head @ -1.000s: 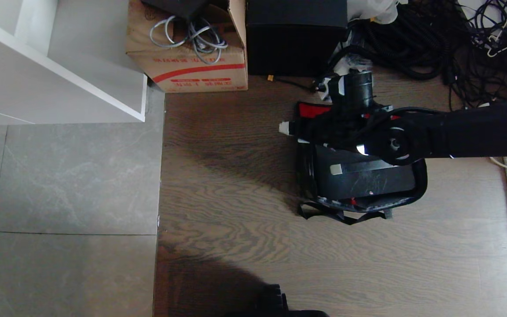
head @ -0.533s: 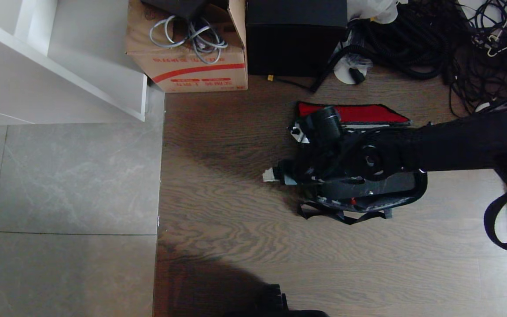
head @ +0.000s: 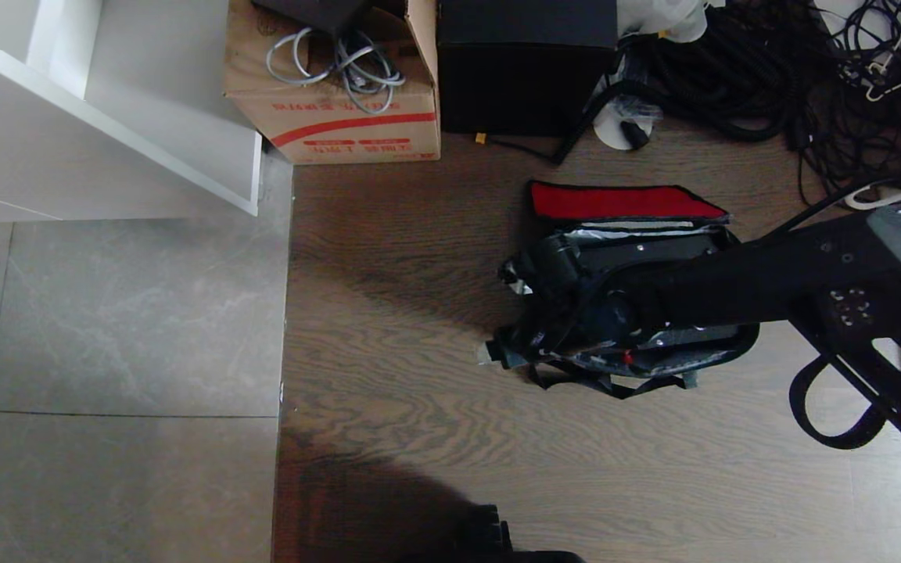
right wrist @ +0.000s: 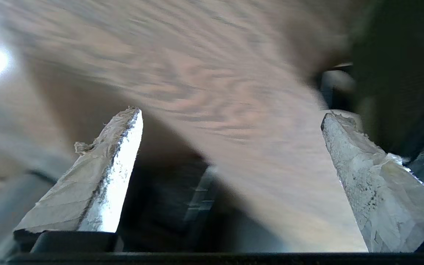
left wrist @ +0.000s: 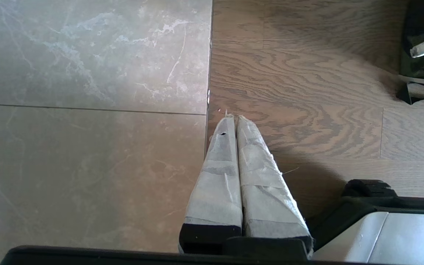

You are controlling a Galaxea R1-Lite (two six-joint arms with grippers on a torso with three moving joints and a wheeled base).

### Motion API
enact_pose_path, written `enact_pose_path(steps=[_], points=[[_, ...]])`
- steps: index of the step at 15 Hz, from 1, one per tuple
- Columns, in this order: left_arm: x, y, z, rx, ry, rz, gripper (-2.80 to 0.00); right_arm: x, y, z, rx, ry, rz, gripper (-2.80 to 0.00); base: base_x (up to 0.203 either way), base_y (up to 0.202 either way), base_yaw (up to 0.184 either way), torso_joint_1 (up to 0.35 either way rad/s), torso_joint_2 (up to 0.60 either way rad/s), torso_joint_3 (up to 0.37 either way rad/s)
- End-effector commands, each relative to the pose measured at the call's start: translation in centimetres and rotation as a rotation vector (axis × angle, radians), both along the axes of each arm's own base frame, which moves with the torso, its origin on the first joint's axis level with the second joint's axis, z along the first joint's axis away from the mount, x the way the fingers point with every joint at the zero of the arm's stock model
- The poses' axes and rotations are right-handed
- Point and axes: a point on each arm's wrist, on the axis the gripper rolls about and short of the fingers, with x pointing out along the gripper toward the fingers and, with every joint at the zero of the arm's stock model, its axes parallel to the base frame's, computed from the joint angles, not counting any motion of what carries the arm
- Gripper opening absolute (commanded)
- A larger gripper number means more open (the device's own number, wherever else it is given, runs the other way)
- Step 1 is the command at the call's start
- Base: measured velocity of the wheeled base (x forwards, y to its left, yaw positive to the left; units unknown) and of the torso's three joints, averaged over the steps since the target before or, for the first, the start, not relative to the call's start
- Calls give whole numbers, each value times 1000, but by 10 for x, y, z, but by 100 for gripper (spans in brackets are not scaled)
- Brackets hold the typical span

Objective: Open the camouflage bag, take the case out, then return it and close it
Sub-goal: Close the top of the storage box

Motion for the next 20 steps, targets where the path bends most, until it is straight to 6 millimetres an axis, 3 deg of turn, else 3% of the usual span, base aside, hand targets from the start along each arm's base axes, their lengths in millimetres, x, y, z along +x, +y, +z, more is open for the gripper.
enact_pose_path(steps=[1, 3, 5, 9, 11, 14, 18, 20], points=[[0, 0, 0, 0, 0, 0, -280, 6, -7, 1, -12, -14, -17, 0, 0, 0, 0, 0, 0, 0], [0, 0, 0, 0, -1, 0, -280, 10, -13, 23, 17, -74, -50, 0, 0, 0, 0, 0, 0, 0], [0, 0, 0, -1, 0, 0, -280, 2, -21, 41, 36, -93, -58, 0, 0, 0, 0, 0, 0, 0], [0, 0, 0, 0, -1, 0, -280, -42, -43, 72, 121, 14, 157, 0, 0, 0, 0, 0, 0, 0], [0, 0, 0, 0, 0, 0, -280, -65, -62, 69, 49, 54, 245, 0, 0, 0, 0, 0, 0, 0], [0, 0, 0, 0, 0, 0, -280, -82, -104, 65, -4, 121, 207, 0, 0, 0, 0, 0, 0, 0], [0, 0, 0, 0, -1, 0, -280, -68, -150, 45, -79, 151, 127, 0, 0, 0, 0, 0, 0, 0], [0, 0, 0, 0, 0, 0, -280, -51, -165, 51, -47, 116, 43, 0, 0, 0, 0, 0, 0, 0]])
